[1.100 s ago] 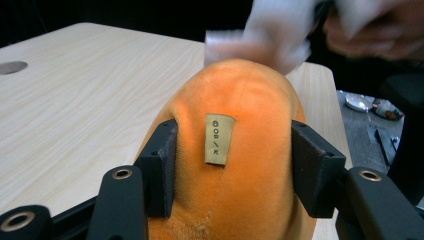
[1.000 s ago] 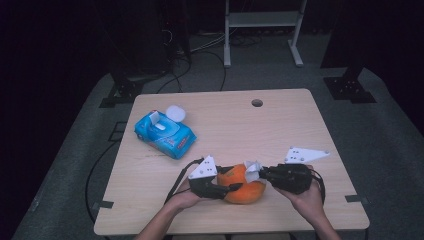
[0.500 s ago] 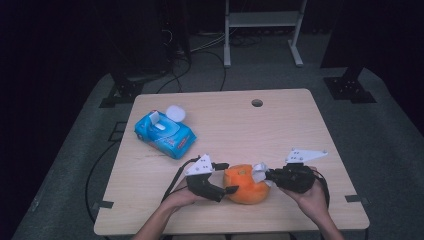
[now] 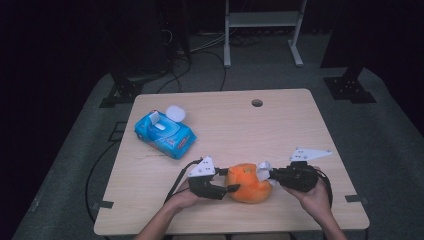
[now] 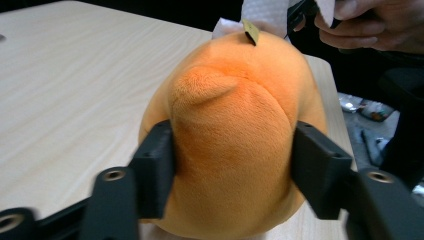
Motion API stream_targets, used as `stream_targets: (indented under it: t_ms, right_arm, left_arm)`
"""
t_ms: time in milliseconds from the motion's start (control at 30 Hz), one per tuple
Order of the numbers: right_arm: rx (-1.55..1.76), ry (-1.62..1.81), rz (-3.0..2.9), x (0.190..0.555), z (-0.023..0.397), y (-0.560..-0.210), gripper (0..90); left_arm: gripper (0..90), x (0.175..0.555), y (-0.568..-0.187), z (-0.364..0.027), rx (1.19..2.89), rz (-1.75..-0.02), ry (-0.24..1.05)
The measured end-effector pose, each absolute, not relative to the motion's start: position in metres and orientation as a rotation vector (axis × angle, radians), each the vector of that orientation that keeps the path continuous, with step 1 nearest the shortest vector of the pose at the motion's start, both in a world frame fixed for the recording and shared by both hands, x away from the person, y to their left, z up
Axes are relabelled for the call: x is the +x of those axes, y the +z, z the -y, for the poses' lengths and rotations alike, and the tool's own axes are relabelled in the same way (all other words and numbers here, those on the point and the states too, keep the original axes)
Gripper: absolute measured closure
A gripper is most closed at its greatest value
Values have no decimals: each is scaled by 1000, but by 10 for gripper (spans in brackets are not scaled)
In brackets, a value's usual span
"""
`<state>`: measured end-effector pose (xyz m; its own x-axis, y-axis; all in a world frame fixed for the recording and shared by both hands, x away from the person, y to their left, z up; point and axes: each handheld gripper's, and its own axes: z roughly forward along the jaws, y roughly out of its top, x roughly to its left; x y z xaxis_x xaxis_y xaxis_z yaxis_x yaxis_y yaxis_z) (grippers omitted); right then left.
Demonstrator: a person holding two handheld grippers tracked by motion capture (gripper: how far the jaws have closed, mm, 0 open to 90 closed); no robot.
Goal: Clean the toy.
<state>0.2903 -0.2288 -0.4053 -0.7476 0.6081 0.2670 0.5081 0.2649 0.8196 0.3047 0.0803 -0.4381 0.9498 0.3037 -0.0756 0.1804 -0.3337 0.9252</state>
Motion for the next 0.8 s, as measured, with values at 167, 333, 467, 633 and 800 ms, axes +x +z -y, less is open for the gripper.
stream_targets:
  t_ms: [167,333,467,633,800]
  right_arm:
    - [1094,1503,-2425,294,227,-411,850]
    - [1035,1560,-2378,290,219,-396,851]
    - [934,1632,-2377,281,202,-384,850]
    - [898,1547,-2404,278,191,-387,852]
    - [961,1530,-2427,283,203,-398,853]
  left_arm:
    - [430,302,-426,-85,1928,-346,183]
    - [430,302,-427,-84,1925,-351,174]
    - [425,298,-424,-76,1933,-325,181]
    - [350,299,-425,-77,1913,-337,159]
    - [188,305,-429,-80,1904,-360,142]
